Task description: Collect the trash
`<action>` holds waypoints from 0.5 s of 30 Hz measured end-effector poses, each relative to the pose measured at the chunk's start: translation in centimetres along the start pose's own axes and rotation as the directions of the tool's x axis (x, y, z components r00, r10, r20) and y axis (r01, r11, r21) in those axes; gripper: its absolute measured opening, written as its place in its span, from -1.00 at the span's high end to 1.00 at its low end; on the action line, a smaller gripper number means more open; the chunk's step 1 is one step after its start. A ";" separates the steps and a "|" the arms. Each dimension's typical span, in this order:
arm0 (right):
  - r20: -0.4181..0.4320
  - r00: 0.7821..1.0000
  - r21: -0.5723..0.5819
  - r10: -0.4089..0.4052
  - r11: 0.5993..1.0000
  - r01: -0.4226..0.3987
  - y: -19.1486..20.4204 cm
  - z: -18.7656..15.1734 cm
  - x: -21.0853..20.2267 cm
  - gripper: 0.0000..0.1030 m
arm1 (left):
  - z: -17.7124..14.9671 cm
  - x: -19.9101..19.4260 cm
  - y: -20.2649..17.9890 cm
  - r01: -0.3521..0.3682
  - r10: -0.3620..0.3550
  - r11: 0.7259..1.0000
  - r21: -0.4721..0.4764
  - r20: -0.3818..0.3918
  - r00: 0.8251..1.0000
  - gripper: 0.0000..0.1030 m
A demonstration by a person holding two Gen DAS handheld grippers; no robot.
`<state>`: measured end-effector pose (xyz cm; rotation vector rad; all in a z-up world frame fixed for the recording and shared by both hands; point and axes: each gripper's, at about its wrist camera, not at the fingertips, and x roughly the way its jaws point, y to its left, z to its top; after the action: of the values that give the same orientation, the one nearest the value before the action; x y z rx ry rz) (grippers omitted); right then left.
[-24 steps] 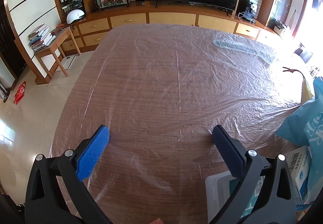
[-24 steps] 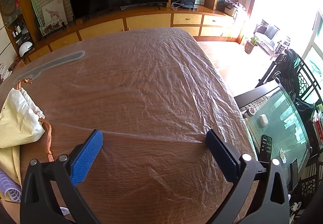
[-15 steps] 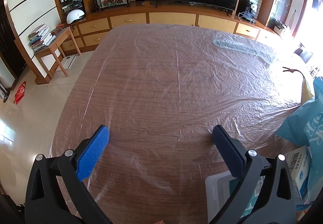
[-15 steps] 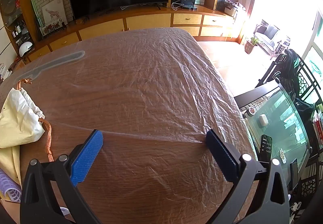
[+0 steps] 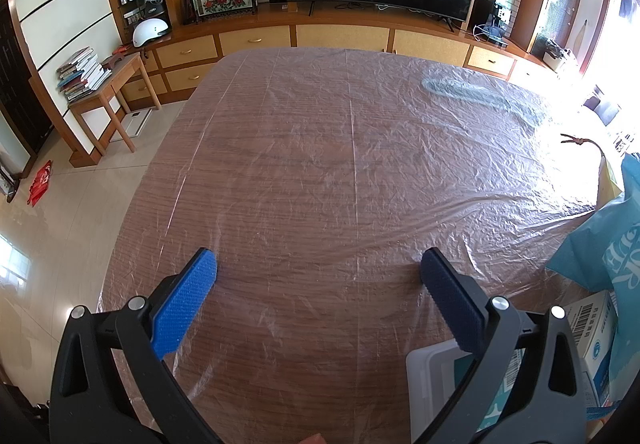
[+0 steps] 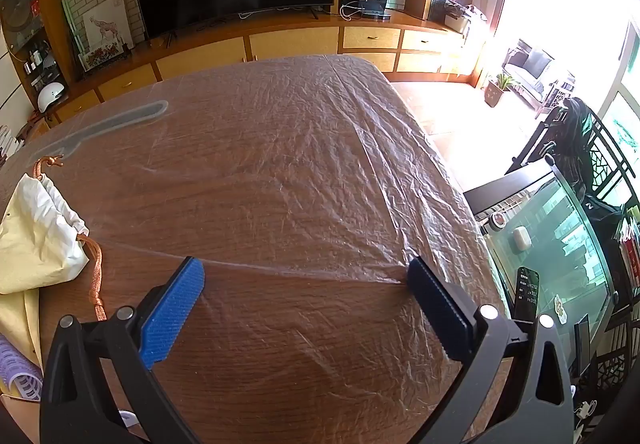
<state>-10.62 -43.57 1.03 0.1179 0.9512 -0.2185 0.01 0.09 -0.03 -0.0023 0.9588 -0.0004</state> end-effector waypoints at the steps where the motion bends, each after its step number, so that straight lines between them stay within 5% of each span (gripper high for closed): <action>1: 0.000 1.000 0.000 0.000 1.000 0.000 0.0 0.0 0.0 -0.93 | 0.0 0.0 0.0 0.000 0.000 1.000 0.000 0.000 1.000 -0.97; 15: 0.000 1.000 0.000 0.000 1.000 0.000 0.0 0.0 0.0 -0.93 | 0.0 0.0 0.0 -0.001 0.001 1.000 0.000 0.000 1.000 -0.97</action>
<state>-10.60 -43.58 1.03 0.1179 0.9514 -0.2185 0.01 0.06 -0.02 -0.0019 0.9587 0.0005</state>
